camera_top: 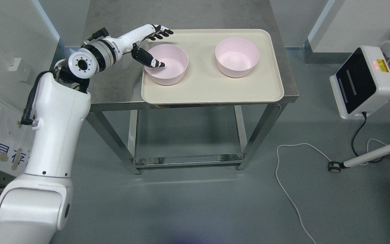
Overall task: Stack pink IKEA bowls on left shelf middle
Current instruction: 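Grip the rim of the nearer pink bowl with the left hand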
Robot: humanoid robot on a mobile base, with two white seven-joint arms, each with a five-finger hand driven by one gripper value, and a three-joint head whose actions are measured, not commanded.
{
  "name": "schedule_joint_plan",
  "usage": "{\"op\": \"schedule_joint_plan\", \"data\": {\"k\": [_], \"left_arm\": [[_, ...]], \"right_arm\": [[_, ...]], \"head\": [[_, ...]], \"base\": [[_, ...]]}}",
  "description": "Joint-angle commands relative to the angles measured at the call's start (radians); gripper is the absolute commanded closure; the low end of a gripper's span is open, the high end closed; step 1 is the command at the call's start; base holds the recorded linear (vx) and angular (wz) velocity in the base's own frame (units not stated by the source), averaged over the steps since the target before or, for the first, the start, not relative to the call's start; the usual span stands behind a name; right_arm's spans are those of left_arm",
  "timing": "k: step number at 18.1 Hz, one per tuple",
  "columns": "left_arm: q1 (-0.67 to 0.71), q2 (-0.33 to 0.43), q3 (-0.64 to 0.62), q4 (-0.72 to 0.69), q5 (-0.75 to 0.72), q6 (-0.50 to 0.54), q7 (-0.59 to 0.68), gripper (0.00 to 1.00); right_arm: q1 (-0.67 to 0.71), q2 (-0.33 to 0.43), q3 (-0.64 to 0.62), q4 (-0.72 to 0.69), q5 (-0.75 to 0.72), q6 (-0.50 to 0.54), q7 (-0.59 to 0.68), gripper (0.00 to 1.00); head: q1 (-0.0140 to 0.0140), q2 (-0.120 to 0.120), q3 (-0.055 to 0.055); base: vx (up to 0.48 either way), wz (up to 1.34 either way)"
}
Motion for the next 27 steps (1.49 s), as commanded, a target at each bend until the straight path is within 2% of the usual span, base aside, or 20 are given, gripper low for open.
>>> {"op": "schedule_joint_plan", "data": {"k": [1, 6, 8, 11, 17, 21, 24, 27], "left_arm": [[-0.033, -0.042, -0.086, 0.053, -0.030, 0.002, 0.004, 0.38], [-0.049, -0.033, -0.106, 0.055, -0.075, -0.013, 0.002, 0.46], [-0.049, -0.027, -0.114, 0.059, -0.116, -0.062, 0.004, 0.47], [-0.047, -0.018, -0.114, 0.088, -0.170, -0.140, 0.004, 0.55], [-0.050, -0.036, -0.086, 0.088, -0.169, -0.153, 0.011, 0.87], [-0.056, -0.054, -0.056, 0.088, -0.167, -0.173, 0.017, 0.99], [-0.095, -0.070, -0.013, 0.084, -0.156, -0.173, 0.019, 1.00], [-0.156, -0.126, 0.016, 0.070, -0.132, -0.173, -0.005, 0.99]], "right_arm": [[0.000, -0.017, -0.011, 0.000, 0.008, 0.000, 0.001, 0.00], [0.000, -0.017, -0.011, 0.000, 0.008, 0.000, -0.001, 0.00], [0.000, -0.017, -0.011, 0.000, 0.008, 0.000, -0.001, 0.00], [0.000, -0.017, -0.009, 0.000, 0.008, 0.000, -0.001, 0.00], [0.000, -0.017, -0.011, 0.000, 0.008, 0.000, -0.001, 0.00], [0.000, -0.017, -0.011, 0.000, 0.008, 0.000, 0.001, 0.00], [0.000, -0.017, -0.011, 0.000, 0.008, 0.000, -0.001, 0.00], [0.000, -0.017, -0.011, 0.000, 0.008, 0.000, -0.001, 0.00]], "head": [[0.0000, 0.000, 0.000], [0.0000, 0.000, 0.000], [0.0000, 0.000, 0.000], [0.0000, 0.000, 0.000], [0.0000, 0.000, 0.000], [0.0000, 0.000, 0.000], [0.0000, 0.000, 0.000], [0.0000, 0.000, 0.000]], "base": [[0.000, 0.00], [0.000, 0.00], [0.000, 0.00], [0.000, 0.00], [0.000, 0.00], [0.000, 0.00], [0.000, 0.00], [0.000, 0.00]]}}
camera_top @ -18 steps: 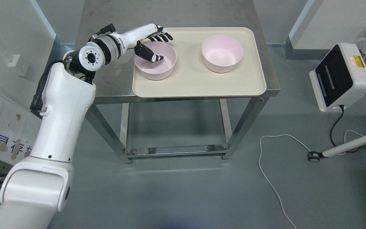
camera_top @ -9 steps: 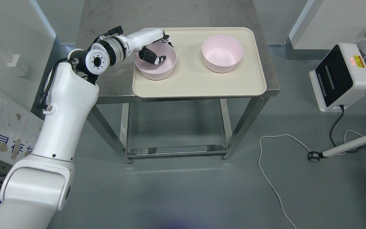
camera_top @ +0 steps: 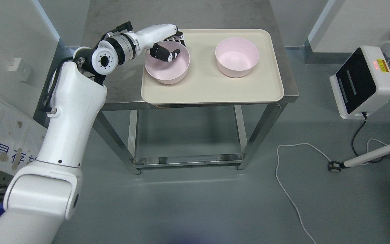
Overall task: Stack pink IKEA bowls on left shelf middle
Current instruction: 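Lift the bowl and lower it into the other pink bowl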
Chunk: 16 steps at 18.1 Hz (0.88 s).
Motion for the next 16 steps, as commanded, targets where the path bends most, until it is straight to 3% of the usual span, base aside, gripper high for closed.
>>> {"op": "schedule_joint_plan", "data": {"k": [1, 3, 8, 11, 13, 16], "left_arm": [[-0.086, -0.071, 0.068, -0.015, 0.036, -0.001, -0.028, 0.99], [-0.132, -0.071, -0.015, -0.016, 0.093, 0.007, -0.036, 0.99], [-0.170, -0.071, -0.414, -0.007, 0.237, 0.019, -0.007, 0.98], [-0.198, -0.071, -0.591, 0.026, 0.309, 0.018, 0.141, 0.97], [-0.235, -0.071, -0.631, 0.068, 0.352, 0.019, 0.276, 0.96], [-0.241, -0.071, -0.633, 0.109, 0.345, 0.021, 0.331, 0.96]], "right_arm": [[0.000, -0.017, -0.011, 0.000, 0.008, 0.000, 0.000, 0.00], [0.000, -0.017, -0.011, 0.000, 0.008, 0.000, -0.002, 0.00], [0.000, -0.017, -0.011, 0.000, 0.008, 0.000, -0.002, 0.00], [0.000, -0.017, -0.011, 0.000, 0.008, 0.000, -0.002, 0.00], [0.000, -0.017, -0.009, 0.000, 0.008, 0.000, 0.000, 0.00], [0.000, -0.017, -0.011, 0.000, 0.008, 0.000, -0.002, 0.00]], "head": [[0.0000, 0.000, 0.000], [0.0000, 0.000, 0.000], [0.0000, 0.000, 0.000], [0.0000, 0.000, 0.000], [0.0000, 0.000, 0.000], [0.0000, 0.000, 0.000]], "base": [[0.000, 0.00], [0.000, 0.00], [0.000, 0.00], [0.000, 0.00], [0.000, 0.00], [0.000, 0.00]]}}
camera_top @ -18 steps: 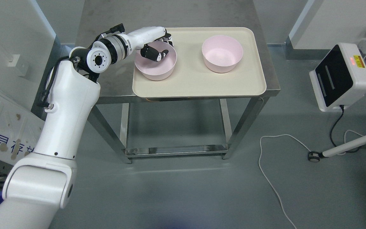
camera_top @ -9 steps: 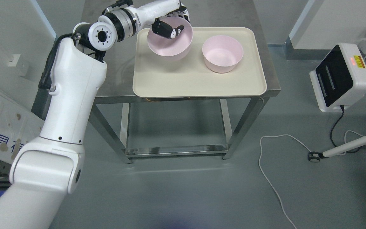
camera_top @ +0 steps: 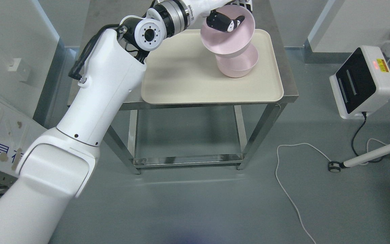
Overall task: Stack pink IKEA bowls on left shelf middle
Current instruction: 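Lift the bowl and lower it into the other pink bowl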
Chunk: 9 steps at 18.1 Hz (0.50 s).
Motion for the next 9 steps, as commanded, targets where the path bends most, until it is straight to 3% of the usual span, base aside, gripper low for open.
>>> {"op": "schedule_joint_plan", "data": {"k": [1, 9], "left_arm": [[-0.047, -0.002, -0.295, 0.122, 0.059, 0.002, 0.083, 0.95], [-0.119, -0.002, -0.278, 0.268, 0.015, 0.034, 0.138, 0.91]], "right_arm": [[0.000, -0.017, -0.011, 0.000, 0.008, 0.000, 0.000, 0.00], [0.000, -0.017, -0.009, 0.000, 0.008, 0.000, 0.000, 0.00]], "head": [[0.0000, 0.000, 0.000], [0.0000, 0.000, 0.000]], "base": [[0.000, 0.00], [0.000, 0.00]]}}
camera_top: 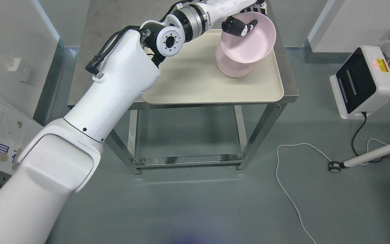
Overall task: Stack pink IKEA bowls on left shelf middle
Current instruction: 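Lift the bowl and lower it into the other pink bowl, then release the stacked bowl and move the left hand to the stack's rim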
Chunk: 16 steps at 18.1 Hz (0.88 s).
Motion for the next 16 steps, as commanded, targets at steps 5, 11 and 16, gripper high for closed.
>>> {"op": "schedule_joint_plan", "data": {"k": [5, 11, 16], "left_arm": [[-0.057, 0.009, -0.086, 0.196, -0.037, 0.017, 0.013, 0.88], [-0.038, 0.009, 0.033, 0.181, -0.031, 0.010, 0.016, 0.31], [0.158, 0.009, 0.386, -0.077, 0.228, -0.083, 0.146, 0.00]], "right_arm": [[0.000, -0.017, -0.011, 0.000, 0.008, 0.000, 0.004, 0.00], [0.000, -0.017, -0.011, 0.000, 0.008, 0.000, 0.004, 0.00], [0.000, -0.017, -0.011, 0.000, 0.008, 0.000, 0.004, 0.00]], "head": [[0.0000, 0.000, 0.000], [0.0000, 0.000, 0.000], [0.0000, 0.000, 0.000]], "base": [[0.000, 0.00], [0.000, 0.00], [0.000, 0.00]]}}
